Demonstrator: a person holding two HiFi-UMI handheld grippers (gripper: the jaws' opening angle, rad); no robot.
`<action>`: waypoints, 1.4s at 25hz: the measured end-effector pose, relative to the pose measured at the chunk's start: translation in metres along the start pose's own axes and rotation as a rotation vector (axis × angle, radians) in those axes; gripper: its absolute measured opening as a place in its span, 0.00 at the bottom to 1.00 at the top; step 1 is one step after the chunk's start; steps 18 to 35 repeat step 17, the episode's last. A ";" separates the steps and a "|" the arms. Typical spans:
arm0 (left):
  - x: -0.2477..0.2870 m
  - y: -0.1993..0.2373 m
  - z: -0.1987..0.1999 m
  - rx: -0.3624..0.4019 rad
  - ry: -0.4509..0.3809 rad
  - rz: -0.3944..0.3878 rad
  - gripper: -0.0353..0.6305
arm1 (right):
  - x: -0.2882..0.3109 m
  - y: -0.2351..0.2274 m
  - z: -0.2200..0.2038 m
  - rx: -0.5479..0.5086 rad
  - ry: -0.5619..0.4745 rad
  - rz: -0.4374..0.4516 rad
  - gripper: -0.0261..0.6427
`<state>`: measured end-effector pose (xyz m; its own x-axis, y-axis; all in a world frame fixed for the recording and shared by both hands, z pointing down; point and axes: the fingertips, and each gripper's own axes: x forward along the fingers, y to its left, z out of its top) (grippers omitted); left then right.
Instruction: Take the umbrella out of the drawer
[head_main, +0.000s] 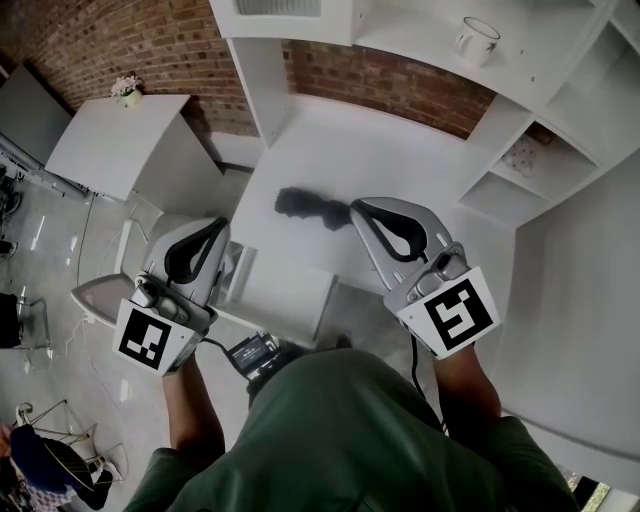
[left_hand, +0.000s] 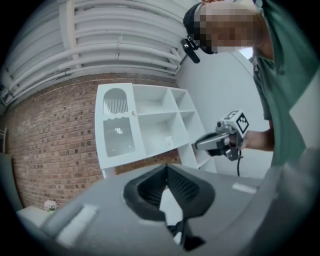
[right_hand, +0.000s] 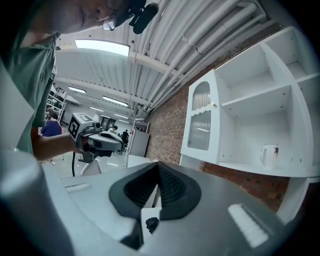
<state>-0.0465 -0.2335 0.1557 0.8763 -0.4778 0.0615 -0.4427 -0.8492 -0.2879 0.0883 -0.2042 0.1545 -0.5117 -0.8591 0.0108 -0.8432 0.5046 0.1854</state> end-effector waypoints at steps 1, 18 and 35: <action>-0.003 -0.002 0.000 0.001 0.002 0.002 0.06 | -0.002 0.002 0.000 0.001 0.001 0.001 0.05; -0.025 -0.010 -0.008 -0.011 0.024 0.042 0.06 | -0.010 0.016 -0.006 -0.015 0.024 0.030 0.05; -0.025 -0.010 -0.008 -0.011 0.024 0.042 0.06 | -0.010 0.016 -0.006 -0.015 0.024 0.030 0.05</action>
